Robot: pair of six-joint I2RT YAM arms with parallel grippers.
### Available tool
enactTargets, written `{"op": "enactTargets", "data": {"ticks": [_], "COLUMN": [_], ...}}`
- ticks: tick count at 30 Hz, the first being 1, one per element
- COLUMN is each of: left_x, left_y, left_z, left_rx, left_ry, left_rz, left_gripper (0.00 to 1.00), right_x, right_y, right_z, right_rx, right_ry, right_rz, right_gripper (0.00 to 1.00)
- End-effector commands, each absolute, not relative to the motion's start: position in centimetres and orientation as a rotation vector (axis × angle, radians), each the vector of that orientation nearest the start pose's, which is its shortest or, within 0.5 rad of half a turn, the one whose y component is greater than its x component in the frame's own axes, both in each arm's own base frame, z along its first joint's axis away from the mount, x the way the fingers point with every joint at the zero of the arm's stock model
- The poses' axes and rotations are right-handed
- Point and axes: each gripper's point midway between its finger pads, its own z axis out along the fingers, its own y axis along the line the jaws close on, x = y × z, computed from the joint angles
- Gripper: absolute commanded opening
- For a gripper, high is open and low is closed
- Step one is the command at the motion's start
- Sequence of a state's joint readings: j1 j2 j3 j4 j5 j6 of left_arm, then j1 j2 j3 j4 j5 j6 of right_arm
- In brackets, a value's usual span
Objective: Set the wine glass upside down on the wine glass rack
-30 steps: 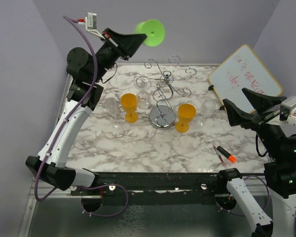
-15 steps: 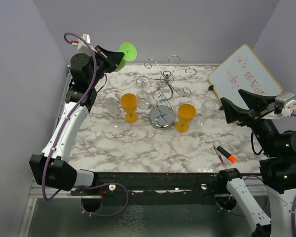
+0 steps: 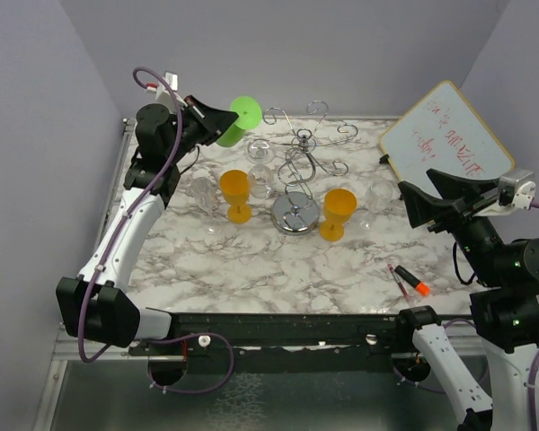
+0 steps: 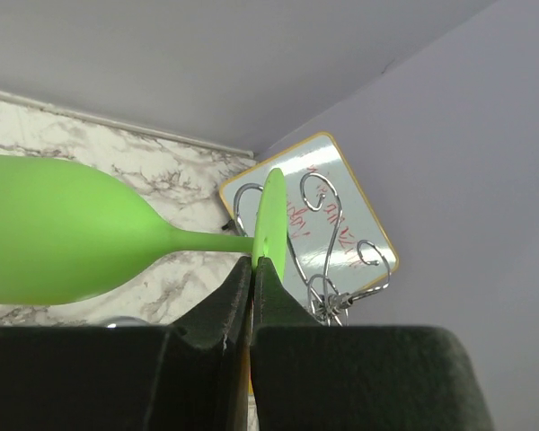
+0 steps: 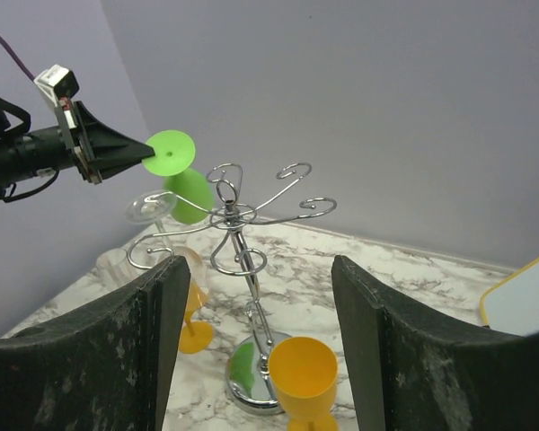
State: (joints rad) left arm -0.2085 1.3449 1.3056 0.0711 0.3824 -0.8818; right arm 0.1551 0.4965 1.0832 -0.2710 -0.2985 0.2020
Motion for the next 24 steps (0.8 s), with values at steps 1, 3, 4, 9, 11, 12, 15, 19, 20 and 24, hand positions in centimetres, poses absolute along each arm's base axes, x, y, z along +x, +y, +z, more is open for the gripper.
{"op": "enactTargets", "data": {"ticks": [1, 3, 4, 9, 11, 12, 15, 19, 20, 24], "left_x": [38.8, 38.4, 38.2, 37.4, 37.1, 37.0, 37.0, 37.1, 37.1, 37.1], "left_y": [-17.9, -18.5, -18.8, -20.1, -20.6, -20.9, -21.2, -21.4, -21.5, -21.7], "left_z": [40.7, 41.0, 41.0, 41.1, 41.7, 42.0, 42.5, 42.7, 42.7, 42.5], "left_rx": [-0.207, -0.181, -0.172, -0.153, -0.145, -0.141, -0.156, -0.173, -0.168, -0.16], "left_ry": [1.63, 1.631, 1.637, 1.646, 1.63, 1.631, 1.633, 1.65, 1.655, 1.681], "left_rz": [-1.138, -1.179, -1.208, -1.332, -1.406, -1.433, -1.475, -1.5, -1.503, -1.497], "left_gripper": [0.0, 0.0, 0.0, 0.0, 0.0, 0.0, 0.0, 0.0, 0.0, 0.0], "right_x": [18.5, 18.5, 18.5, 18.6, 18.4, 18.2, 17.5, 17.5, 17.5, 17.3], "right_y": [8.9, 9.3, 9.4, 9.8, 10.1, 10.3, 10.9, 10.8, 10.8, 11.1], "right_z": [44.9, 44.5, 44.2, 43.2, 43.1, 43.2, 43.6, 43.6, 43.6, 43.7], "right_rx": [-0.184, -0.186, -0.188, -0.163, -0.171, -0.179, -0.193, -0.177, -0.178, -0.2], "right_ry": [1.299, 1.31, 1.32, 1.353, 1.344, 1.33, 1.287, 1.276, 1.276, 1.271], "right_rz": [0.535, 0.56, 0.57, 0.614, 0.64, 0.657, 0.704, 0.715, 0.716, 0.723], "right_gripper": [0.69, 0.69, 0.69, 0.68, 0.68, 0.67, 0.67, 0.67, 0.67, 0.67]}}
